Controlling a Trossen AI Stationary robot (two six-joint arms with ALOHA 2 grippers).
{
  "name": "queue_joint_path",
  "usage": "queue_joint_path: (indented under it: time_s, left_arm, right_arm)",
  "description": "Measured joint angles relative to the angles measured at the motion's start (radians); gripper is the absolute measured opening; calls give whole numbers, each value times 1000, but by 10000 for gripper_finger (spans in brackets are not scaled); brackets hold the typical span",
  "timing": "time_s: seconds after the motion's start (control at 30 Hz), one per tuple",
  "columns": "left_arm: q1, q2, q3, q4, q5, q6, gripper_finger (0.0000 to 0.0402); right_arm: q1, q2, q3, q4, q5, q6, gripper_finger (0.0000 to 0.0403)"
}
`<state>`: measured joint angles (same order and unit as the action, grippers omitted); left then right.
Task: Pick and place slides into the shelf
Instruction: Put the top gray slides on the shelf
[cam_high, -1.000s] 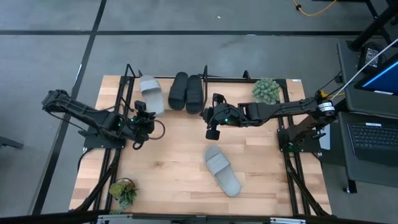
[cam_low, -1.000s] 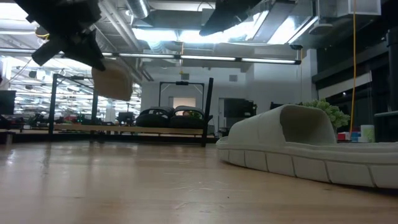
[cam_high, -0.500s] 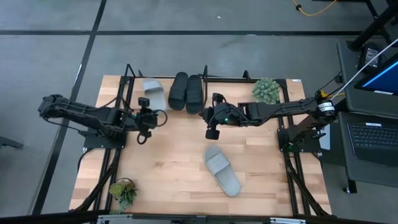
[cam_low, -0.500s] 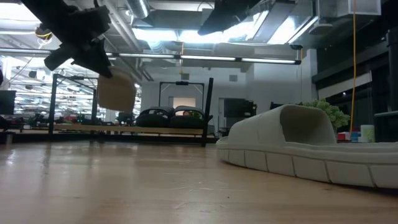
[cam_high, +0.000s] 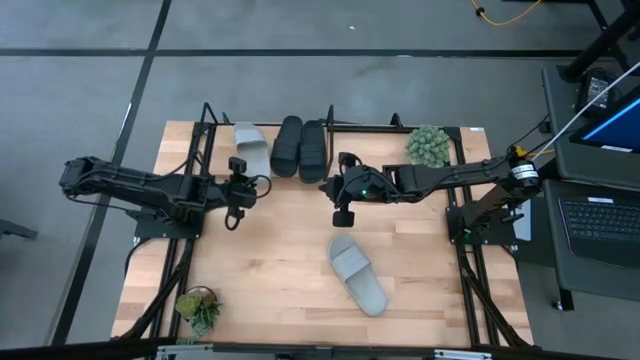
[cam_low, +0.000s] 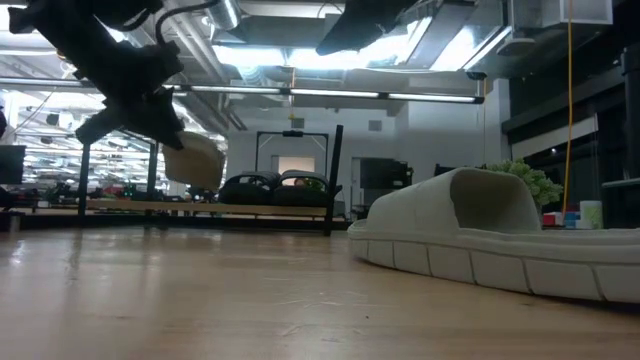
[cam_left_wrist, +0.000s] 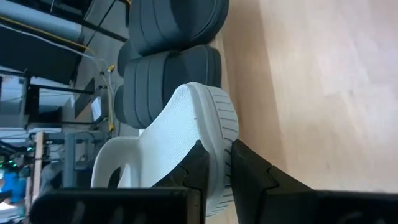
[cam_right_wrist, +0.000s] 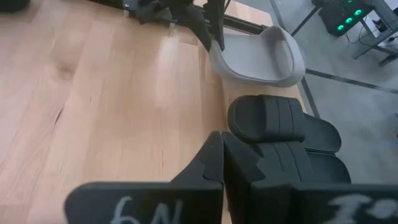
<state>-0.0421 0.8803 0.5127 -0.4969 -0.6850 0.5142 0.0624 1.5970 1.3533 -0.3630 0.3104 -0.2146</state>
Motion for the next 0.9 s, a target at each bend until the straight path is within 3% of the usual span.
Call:
queue_joint_path:
  time_s: [0.2, 0.37, 0.63, 0.9]
  left_arm:
    - [24, 0, -9, 22, 6, 20, 38]
    - [70, 0, -10, 21, 130, 21, 38]
    - [147, 0, -9, 20, 160, 46, 37]
    - [200, 0, -10, 23, 276, 41, 37]
  right_arm:
    - [0, 0, 0, 0, -1, 0, 0]
    - [0, 0, 0, 0, -1, -2, 0]
    - [0, 0, 0, -1, -1, -3, 0]
    - [0, 0, 0, -5, -1, -3, 0]
